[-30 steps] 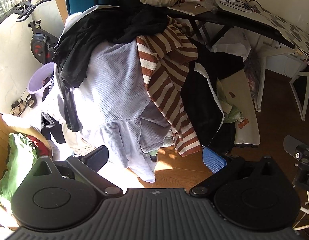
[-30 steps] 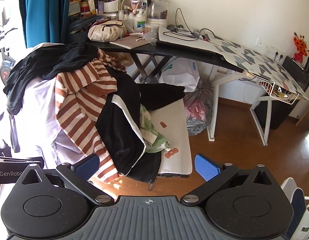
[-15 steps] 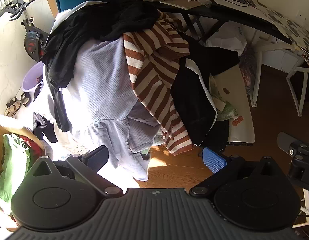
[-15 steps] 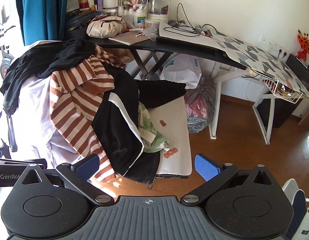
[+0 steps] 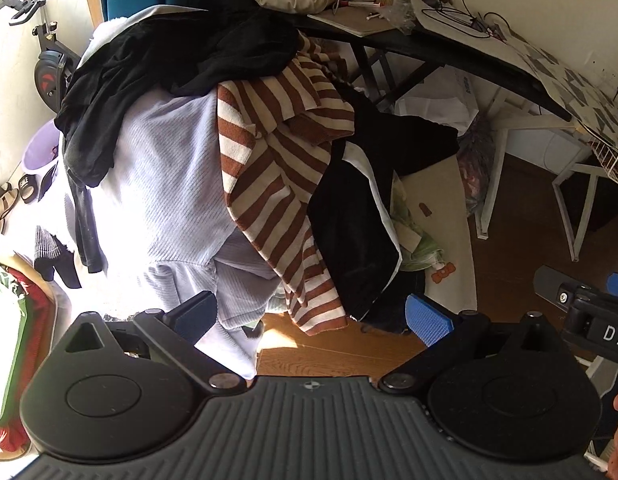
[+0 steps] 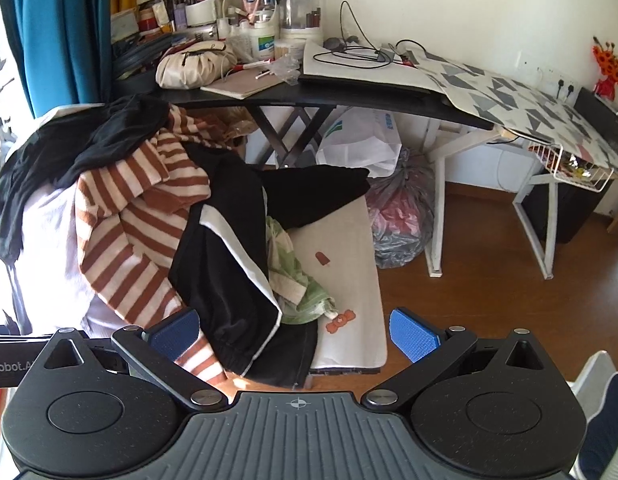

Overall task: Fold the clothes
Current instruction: 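Move both grippers toward the black garment on the clothes pile, then close the right gripper on the black garment while the left gripper approaches it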

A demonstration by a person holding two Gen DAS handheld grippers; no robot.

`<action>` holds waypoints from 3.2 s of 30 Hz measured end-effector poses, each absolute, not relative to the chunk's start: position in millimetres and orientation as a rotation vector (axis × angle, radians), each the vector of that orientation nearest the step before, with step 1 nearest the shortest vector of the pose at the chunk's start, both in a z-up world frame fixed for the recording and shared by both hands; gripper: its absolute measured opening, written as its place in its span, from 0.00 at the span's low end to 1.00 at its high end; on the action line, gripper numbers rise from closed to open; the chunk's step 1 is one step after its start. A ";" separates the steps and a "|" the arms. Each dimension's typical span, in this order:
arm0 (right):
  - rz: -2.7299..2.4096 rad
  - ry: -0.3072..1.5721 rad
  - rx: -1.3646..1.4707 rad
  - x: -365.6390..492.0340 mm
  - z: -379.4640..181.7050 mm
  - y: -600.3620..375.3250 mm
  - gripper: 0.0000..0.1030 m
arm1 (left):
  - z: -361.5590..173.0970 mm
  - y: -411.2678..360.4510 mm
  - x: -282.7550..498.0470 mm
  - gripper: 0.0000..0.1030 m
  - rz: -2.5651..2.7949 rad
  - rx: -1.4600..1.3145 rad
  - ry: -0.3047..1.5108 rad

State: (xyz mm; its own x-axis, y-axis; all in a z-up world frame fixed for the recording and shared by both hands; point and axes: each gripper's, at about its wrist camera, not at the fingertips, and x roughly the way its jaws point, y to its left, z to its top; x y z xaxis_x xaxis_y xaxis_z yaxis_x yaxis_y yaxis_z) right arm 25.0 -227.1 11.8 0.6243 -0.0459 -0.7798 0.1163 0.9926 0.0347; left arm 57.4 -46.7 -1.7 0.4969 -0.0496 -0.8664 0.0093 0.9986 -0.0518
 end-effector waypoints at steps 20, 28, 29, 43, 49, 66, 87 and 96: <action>-0.030 0.721 0.023 96.8 -3.8 -296.7 0.99 | 21.4 -25.8 94.7 0.99 0.238 -0.061 0.860; 0.057 0.737 -0.053 130.7 -14.6 -276.7 0.99 | 18.4 20.6 90.2 0.99 0.301 -0.205 0.844; 0.063 0.737 -0.058 133.5 -15.5 -273.1 0.99 | 17.7 27.7 90.9 0.99 0.317 -0.201 0.838; 0.060 0.752 -0.078 190.0 -17.2 -186.6 0.99 | -3.3 168.1 129.7 0.99 0.390 -0.169 0.775; 0.175 0.754 -0.125 237.0 -5.5 -93.1 0.93 | -9.0 232.4 146.6 0.99 0.363 -0.122 0.765; 0.521 0.646 -0.234 346.3 -14.6 187.5 0.60 | -31.6 348.8 147.2 0.99 0.370 -0.228 0.801; 0.280 0.770 0.024 342.6 -10.0 12.8 0.00 | -30.6 271.6 216.1 0.99 0.148 -0.049 0.798; 0.470 0.753 -0.047 330.1 -21.4 7.4 0.33 | -30.7 237.3 239.2 0.99 0.133 -0.009 0.809</action>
